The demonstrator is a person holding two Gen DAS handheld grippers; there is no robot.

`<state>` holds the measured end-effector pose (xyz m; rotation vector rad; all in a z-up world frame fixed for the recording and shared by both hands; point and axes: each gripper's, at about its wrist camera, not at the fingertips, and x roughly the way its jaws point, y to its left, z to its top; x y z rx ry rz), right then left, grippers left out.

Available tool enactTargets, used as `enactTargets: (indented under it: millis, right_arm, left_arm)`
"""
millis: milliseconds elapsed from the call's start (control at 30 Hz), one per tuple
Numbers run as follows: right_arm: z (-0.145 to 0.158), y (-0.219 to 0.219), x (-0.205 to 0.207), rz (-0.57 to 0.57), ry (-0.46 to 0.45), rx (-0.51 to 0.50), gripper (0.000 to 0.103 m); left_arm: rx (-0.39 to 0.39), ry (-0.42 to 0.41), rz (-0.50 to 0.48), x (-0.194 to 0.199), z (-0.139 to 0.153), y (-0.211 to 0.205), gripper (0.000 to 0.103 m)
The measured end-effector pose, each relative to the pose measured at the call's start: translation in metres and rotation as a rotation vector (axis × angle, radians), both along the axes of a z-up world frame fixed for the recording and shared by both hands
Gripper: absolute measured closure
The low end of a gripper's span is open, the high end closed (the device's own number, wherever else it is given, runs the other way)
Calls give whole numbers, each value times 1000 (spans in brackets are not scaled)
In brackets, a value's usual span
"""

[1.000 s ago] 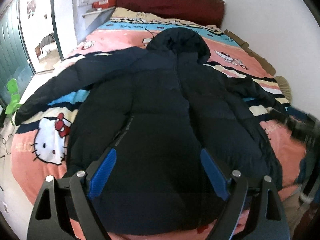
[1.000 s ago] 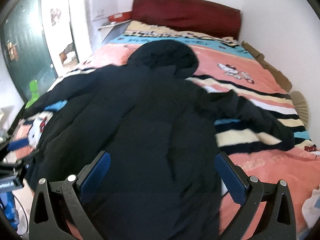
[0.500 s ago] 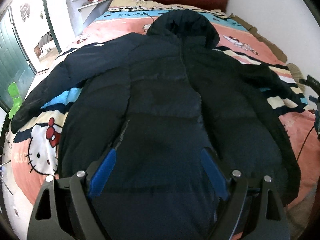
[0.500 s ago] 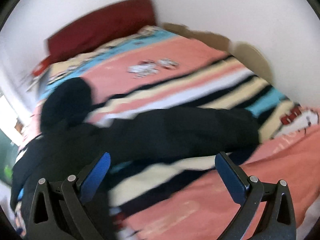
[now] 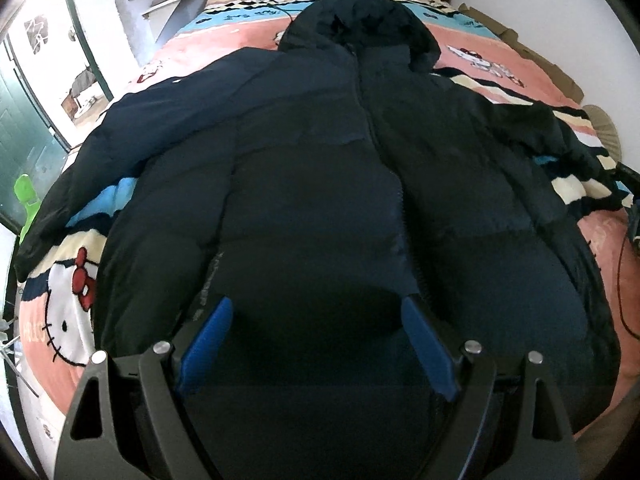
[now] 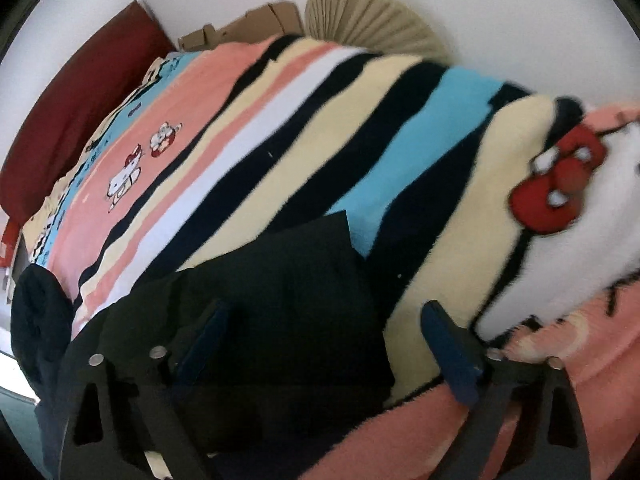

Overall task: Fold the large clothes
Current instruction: 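Grasp the jacket sleeve with the right gripper and lift it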

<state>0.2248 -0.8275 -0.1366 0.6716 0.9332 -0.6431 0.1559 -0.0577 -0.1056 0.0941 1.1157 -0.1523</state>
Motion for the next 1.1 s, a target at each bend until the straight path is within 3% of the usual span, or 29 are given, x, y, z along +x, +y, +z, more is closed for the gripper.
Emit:
enactTargets:
  millis: [67,200,300,467,667,900,1100]
  right_arm:
    - [-7,-3,4,9,-2,24,24]
    - [-12,-1,11,56,-43,72,71]
    - [-1,13,16,105,-65,28,85]
    - [35,37,13,144,-142,-17,89]
    - [112,80,13,235,-310,-48,90]
    - [205,185,39,450,-457,-60,89]
    - [245,294,69,646,-508,-51,89]
  left_arm:
    - [-2,1,-1,1,0,-1,17]
    - [-4,-1,0,1,0,-1,17]
    - [-13,-6,2,0,1,1,17]
    - [-32,-31,11,-6,9,8,17]
    - [-72,-76,20,-18,26,21,17]
    - [-121,-139,62,-31,49,50,16]
    - [-171,-174,110,-30,60,84,17]
